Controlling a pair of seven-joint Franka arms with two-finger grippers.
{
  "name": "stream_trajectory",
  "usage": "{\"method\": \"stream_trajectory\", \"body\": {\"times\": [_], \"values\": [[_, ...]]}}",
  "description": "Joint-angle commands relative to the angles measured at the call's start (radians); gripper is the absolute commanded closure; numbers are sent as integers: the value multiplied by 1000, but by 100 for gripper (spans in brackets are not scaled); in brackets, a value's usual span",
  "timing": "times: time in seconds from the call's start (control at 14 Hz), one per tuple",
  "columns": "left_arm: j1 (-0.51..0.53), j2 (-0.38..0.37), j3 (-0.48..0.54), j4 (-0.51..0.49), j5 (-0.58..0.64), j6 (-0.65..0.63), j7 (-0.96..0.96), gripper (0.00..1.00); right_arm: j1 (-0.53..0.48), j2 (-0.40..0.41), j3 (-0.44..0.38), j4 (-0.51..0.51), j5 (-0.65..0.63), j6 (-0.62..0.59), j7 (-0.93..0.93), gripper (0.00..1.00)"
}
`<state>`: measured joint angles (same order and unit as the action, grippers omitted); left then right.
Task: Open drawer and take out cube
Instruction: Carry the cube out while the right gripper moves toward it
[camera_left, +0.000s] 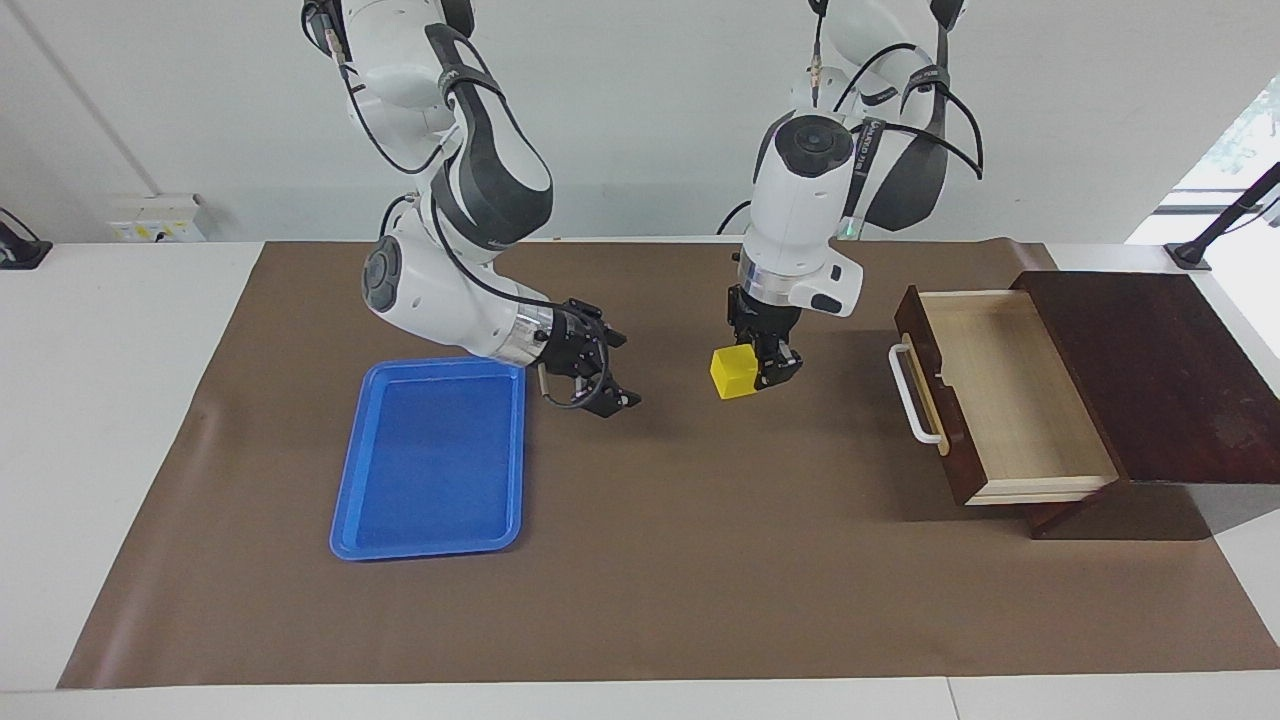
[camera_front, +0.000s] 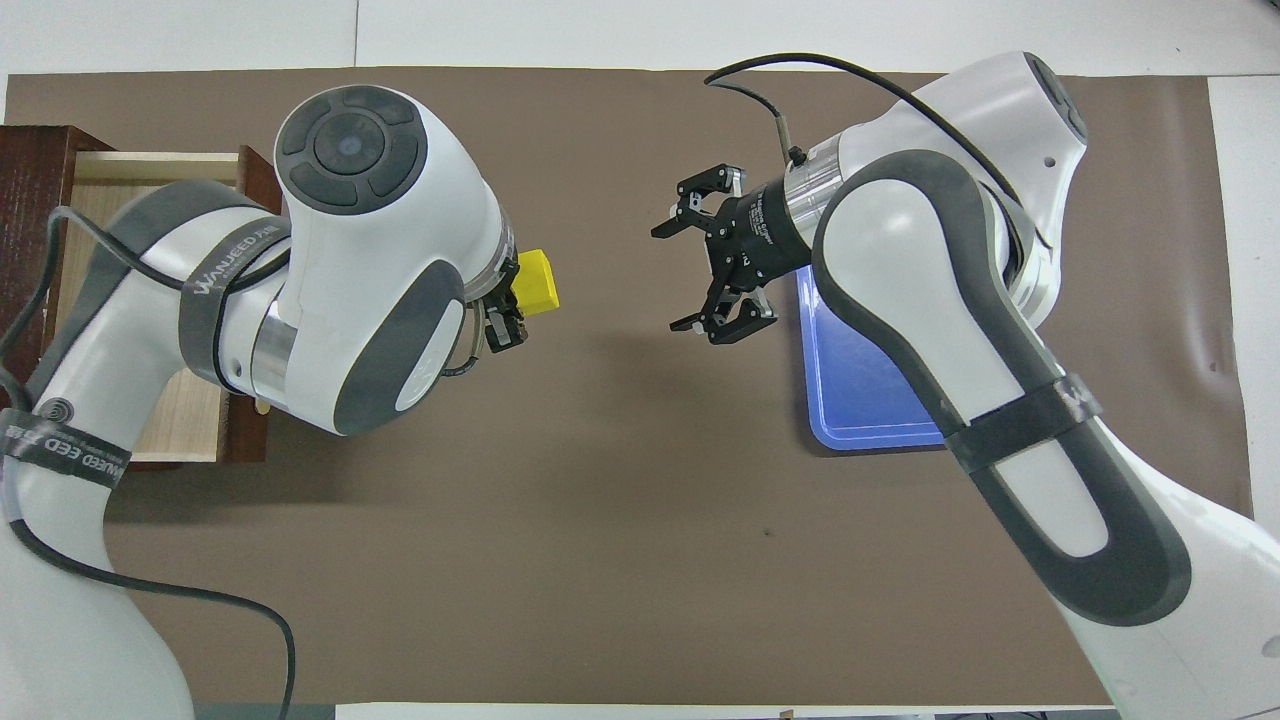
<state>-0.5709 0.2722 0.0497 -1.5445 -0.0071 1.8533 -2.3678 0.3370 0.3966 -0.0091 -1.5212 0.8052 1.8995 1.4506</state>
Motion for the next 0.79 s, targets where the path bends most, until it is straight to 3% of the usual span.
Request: {"method": "stream_trajectory", "body": {"times": [0.0, 0.5, 0.72], "values": [[-12, -7, 5, -14, 10, 15, -4, 100, 40, 19, -6, 42, -3, 12, -15, 0], [-32, -14, 4, -23, 10, 18, 4, 100, 88, 128, -8, 229, -55, -2, 96, 1], [-33, -14, 4, -23, 9, 18, 4, 100, 89, 145, -6, 242, -58, 6, 105, 1]]}}
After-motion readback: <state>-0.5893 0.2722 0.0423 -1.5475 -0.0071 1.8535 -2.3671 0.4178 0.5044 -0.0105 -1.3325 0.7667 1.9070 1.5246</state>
